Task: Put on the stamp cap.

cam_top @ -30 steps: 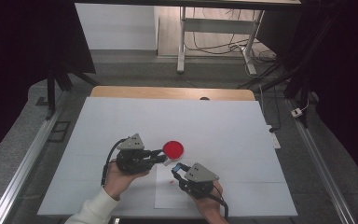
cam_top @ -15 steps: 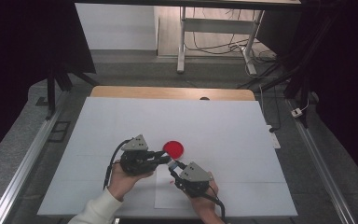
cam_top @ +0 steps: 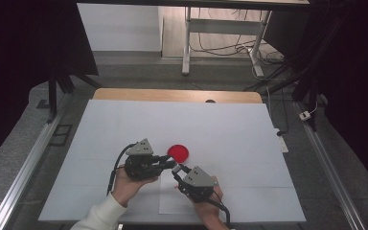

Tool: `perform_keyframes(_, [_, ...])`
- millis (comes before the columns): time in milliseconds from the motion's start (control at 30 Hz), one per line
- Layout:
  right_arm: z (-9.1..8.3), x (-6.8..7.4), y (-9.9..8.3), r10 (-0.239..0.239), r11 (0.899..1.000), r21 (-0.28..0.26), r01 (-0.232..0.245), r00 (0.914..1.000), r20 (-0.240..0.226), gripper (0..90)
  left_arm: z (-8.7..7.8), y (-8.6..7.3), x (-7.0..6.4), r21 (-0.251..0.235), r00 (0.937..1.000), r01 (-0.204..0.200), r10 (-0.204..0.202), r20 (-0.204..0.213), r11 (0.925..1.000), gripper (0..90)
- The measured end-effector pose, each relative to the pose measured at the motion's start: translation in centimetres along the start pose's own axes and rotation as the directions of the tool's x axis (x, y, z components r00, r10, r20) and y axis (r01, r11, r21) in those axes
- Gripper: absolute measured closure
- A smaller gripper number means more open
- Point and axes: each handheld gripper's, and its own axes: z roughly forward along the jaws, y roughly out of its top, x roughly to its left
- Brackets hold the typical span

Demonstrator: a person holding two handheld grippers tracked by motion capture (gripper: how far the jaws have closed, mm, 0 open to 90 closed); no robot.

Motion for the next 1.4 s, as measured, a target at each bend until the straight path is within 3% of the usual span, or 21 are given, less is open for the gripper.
perform_keyframes(733, [-0.01, 0.11, -0.07, -0.009, 1.000, 0.003, 0.009, 0.9999, 0.008, 65.2, 0.20, -0.05, -0.07, 0.030, 1.0000, 0.001, -0.001, -0.009, 0.9996, 75.9])
perform_keyframes(1133, [0.01, 0.63, -0.06, -0.089, 0.996, 0.025, 0.087, 0.9948, 0.051, 65.1, 0.43, 0.00, -0.29, 0.060, 0.9997, -0.002, 0.003, -0.025, 0.9982, 76.0])
perform_keyframes(1400, [0.10, 0.62, -0.18, -0.091, 0.995, 0.032, 0.089, 0.9945, 0.052, 65.2, 0.71, -0.19, -0.24, 0.060, 0.9997, 0.010, -0.009, -0.021, 0.9981, 76.0])
